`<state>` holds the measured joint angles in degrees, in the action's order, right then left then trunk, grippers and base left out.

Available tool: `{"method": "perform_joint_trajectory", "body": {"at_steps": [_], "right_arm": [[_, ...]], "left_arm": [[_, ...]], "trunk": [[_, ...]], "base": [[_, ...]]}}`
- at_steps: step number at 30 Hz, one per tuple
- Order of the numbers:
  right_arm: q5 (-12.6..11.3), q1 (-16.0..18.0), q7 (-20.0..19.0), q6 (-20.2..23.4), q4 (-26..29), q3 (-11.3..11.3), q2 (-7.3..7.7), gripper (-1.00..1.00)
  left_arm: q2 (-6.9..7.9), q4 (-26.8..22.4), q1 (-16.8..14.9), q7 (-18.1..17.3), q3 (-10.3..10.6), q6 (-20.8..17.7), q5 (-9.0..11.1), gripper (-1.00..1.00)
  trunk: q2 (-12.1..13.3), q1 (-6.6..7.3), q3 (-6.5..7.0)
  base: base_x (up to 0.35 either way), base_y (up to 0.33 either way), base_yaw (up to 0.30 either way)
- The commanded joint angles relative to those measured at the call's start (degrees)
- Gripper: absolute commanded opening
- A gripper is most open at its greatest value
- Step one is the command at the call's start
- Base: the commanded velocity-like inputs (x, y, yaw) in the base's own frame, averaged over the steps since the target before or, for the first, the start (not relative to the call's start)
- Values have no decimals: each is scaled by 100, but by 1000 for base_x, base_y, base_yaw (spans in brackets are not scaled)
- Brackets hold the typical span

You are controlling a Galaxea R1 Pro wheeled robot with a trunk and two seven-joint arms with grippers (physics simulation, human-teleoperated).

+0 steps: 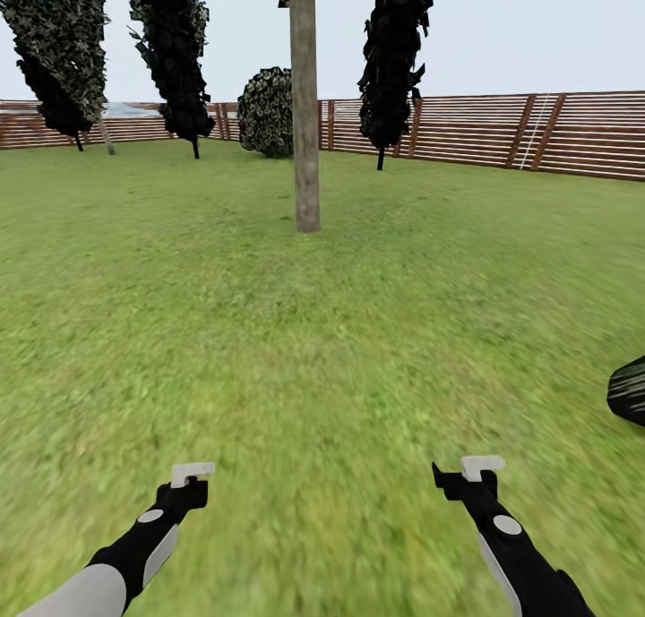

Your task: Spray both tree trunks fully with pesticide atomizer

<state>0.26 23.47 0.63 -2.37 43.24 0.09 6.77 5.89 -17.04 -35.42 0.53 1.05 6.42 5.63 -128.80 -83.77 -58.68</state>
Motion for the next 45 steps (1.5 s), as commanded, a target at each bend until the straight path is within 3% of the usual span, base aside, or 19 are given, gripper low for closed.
{"method": "perform_joint_trajectory", "body": {"at_steps": [1, 45], "right_arm": [[0, 0, 1, 0, 0, 0, 0, 100], [0, 0, -1, 0, -7, 0, 0, 100]], "left_arm": [[0, -1, 0, 0, 0, 0, -1, -100], [0, -16, 1, 0, -9, -7, -2, -100]], "trunk": [[0, 0, 0], [0, 0, 0]], "base": [[337, 0, 0], [337, 0, 0]]}}
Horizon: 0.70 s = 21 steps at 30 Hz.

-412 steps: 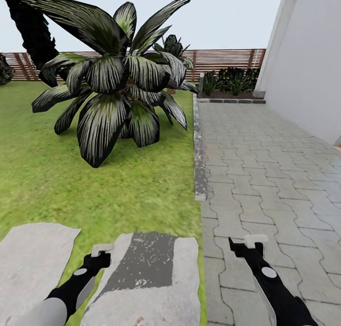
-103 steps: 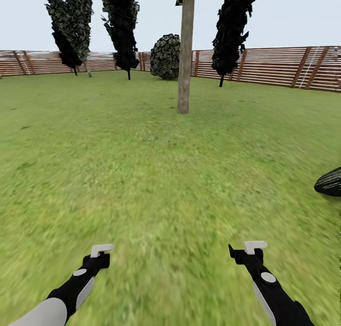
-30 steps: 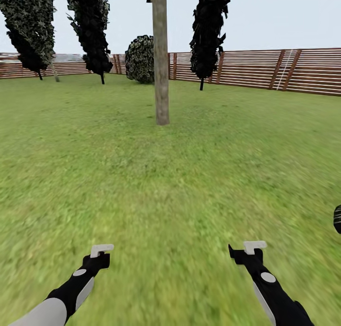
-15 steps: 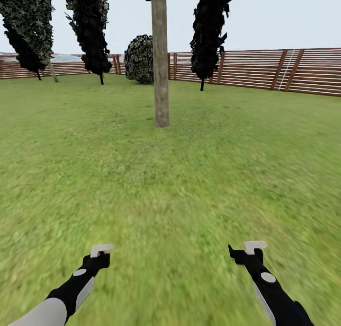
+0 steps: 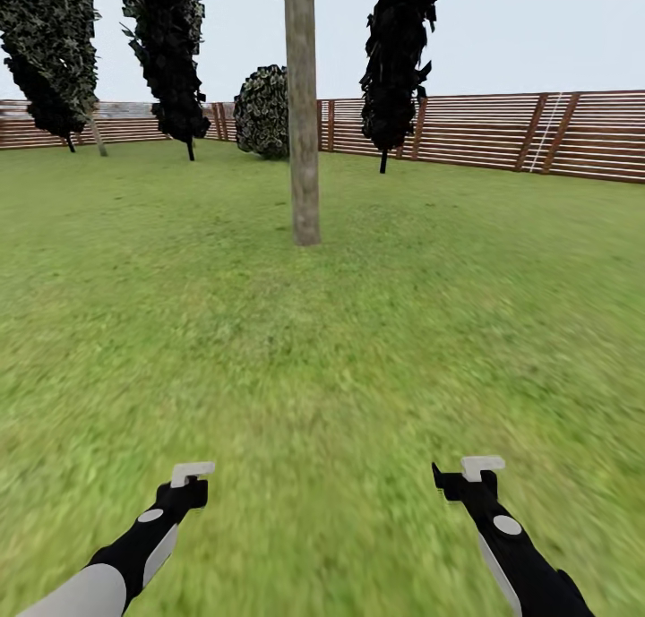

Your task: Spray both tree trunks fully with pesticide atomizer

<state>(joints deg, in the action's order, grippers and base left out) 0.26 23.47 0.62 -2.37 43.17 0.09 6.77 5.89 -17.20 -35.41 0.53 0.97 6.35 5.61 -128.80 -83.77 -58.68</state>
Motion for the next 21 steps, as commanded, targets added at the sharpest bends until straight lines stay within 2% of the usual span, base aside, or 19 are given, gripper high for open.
{"method": "perform_joint_trajectory", "body": {"at_steps": [1, 21], "right_arm": [[0, 0, 0, 0, -1, 0, 0, 100], [0, 0, 0, 0, 2, 0, 0, 100]], "left_arm": [[0, 3, -1, 0, 0, -1, 0, -100], [0, 9, 1, 0, 9, 16, 1, -100]], "trunk": [[0, 0, 0], [0, 0, 0]], "base": [[338, 0, 0], [338, 0, 0]]}}
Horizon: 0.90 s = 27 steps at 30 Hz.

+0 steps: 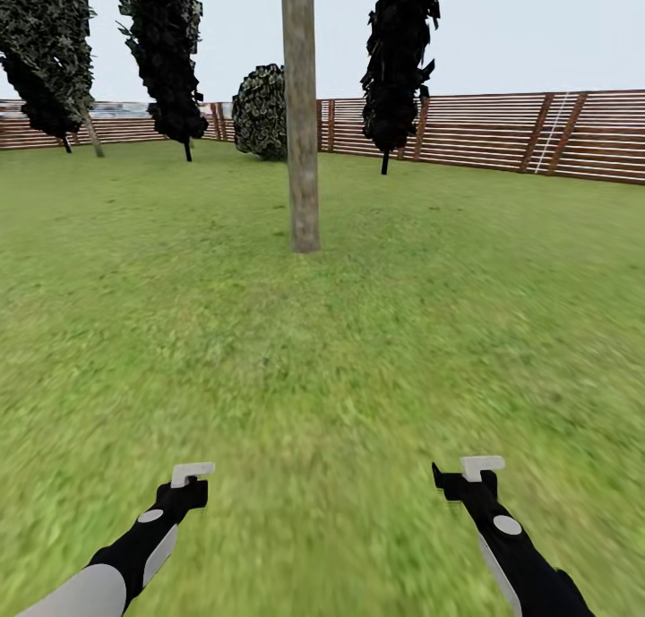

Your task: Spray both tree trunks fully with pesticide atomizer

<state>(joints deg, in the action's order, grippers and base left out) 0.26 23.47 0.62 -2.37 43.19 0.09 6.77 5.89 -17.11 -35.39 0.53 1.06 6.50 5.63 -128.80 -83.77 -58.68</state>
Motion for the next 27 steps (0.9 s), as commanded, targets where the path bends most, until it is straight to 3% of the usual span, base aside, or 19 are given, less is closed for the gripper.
{"method": "perform_joint_trajectory", "body": {"at_steps": [1, 13, 27], "right_arm": [[0, 0, 0, 0, -1, 0, 0, 100], [0, 0, 0, 0, -3, 0, 0, 100], [0, 0, 0, 0, -4, 0, 0, 100]], "left_arm": [[0, -1, -1, 0, 0, 0, -1, -100], [0, -11, 0, 0, -8, -8, -1, -100], [0, -12, -1, 0, -9, -12, -1, -100]], "trunk": [[0, 0, 0], [0, 0, 0], [0, 0, 0]], "base": [[338, 0, 0], [338, 14, 0], [338, 112, 0]]}}
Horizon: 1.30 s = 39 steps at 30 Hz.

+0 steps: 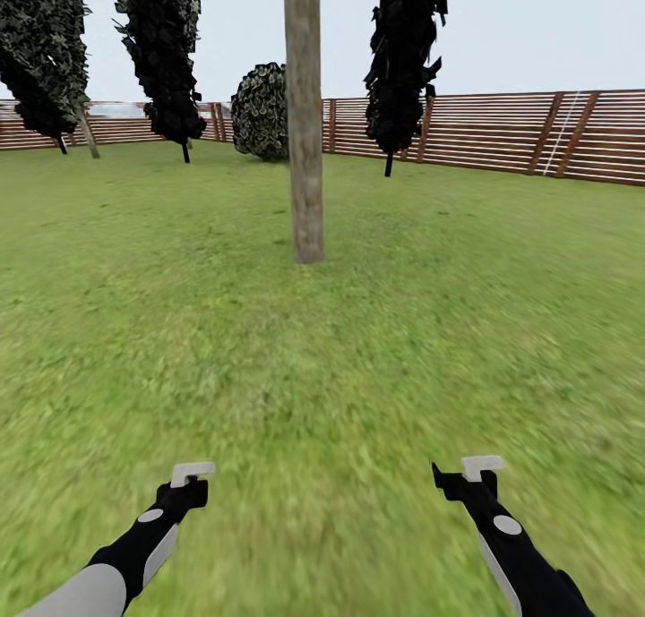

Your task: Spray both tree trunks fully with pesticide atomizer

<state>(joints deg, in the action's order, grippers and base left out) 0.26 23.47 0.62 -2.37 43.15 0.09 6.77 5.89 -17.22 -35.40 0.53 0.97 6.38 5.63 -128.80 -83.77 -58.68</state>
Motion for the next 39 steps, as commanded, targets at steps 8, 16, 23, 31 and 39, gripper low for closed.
{"method": "perform_joint_trajectory", "body": {"at_steps": [8, 16, 23, 31, 39], "right_arm": [[0, 0, 0, 0, 0, 0, 0, 100], [0, 0, 0, 0, -47, 0, 0, 100], [0, 0, -2, 0, -103, -9, -31, 100], [0, 0, 0, 0, -110, 0, -44, 100], [0, 0, 4, -26, -107, 0, -44, 100]], "left_arm": [[0, -1, -1, 8, 2, 4, -1, -100], [0, 15, 0, 2, 5, -1, -1, -100], [0, 25, -2, 0, 6, 3, -1, -100], [0, 21, 2, 0, 9, 12, -1, -100], [0, 18, -1, 0, 9, 12, -1, -100]], "trunk": [[0, 0, 0], [0, 0, 0], [0, 0, 0], [0, 0, 0], [0, 0, 0]], "base": [[338, 128, 0], [338, 117, 0], [338, 103, 0], [338, 25, 0], [338, 0, 0]]}}
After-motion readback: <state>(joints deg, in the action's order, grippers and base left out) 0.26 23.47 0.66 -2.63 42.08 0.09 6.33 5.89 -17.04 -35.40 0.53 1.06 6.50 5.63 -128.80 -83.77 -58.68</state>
